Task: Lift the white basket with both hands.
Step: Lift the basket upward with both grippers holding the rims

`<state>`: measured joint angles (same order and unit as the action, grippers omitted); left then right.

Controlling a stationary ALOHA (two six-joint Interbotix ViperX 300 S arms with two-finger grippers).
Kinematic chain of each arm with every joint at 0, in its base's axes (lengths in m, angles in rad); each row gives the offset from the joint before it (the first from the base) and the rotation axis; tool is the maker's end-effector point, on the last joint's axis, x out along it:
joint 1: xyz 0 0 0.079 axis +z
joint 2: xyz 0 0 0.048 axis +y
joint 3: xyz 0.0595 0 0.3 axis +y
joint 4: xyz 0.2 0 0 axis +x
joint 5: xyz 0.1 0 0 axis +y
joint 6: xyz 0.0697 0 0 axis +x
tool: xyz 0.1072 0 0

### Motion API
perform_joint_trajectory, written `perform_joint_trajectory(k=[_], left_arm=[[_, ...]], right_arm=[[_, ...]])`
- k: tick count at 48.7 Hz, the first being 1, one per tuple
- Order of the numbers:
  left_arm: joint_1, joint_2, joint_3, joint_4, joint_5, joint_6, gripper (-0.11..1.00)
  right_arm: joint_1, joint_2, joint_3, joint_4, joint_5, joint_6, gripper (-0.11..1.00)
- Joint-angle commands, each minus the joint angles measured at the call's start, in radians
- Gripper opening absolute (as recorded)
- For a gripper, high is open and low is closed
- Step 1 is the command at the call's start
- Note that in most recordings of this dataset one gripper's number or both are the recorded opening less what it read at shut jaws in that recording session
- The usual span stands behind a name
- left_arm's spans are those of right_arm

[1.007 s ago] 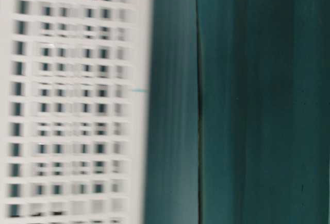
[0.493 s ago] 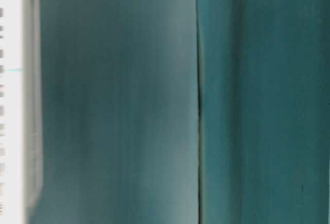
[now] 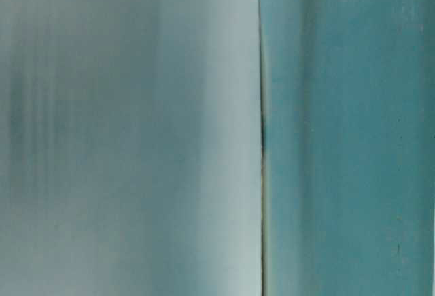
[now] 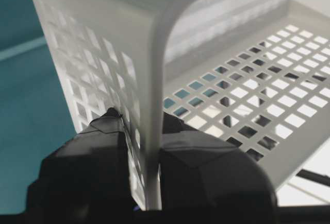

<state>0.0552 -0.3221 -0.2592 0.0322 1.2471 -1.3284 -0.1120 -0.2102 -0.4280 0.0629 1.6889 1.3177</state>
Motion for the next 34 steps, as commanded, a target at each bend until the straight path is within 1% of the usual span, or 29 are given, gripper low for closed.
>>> perform_joint_trajectory(k=[1,6,13,18,23,29,34], left_arm=[[-0.020,0.008,-0.089,-0.005,-0.040,0.044,0.01],[-0.028,0.008,-0.129,-0.005,-0.038,0.041,0.01],[-0.041,0.025,-0.196,-0.005,-0.028,0.041,0.01],[-0.043,0.046,-0.244,-0.005,0.017,0.044,0.01],[-0.043,0.069,-0.278,-0.005,0.075,0.055,0.01],[-0.038,0.084,-0.279,-0.005,0.117,0.084,0.01],[-0.040,0.095,-0.270,-0.005,0.121,0.110,0.01]], right_arm=[[0.063,0.077,-0.091,0.029,0.054,-0.054,0.20],[0.078,0.106,-0.150,0.029,0.115,-0.052,0.20],[0.087,0.120,-0.206,0.028,0.146,-0.052,0.20],[0.084,0.118,-0.207,0.017,0.146,-0.055,0.20],[0.081,0.118,-0.196,0.017,0.141,-0.058,0.20],[0.074,0.121,-0.172,0.018,0.115,-0.058,0.20],[0.069,0.123,-0.147,0.018,0.071,-0.058,0.20]])
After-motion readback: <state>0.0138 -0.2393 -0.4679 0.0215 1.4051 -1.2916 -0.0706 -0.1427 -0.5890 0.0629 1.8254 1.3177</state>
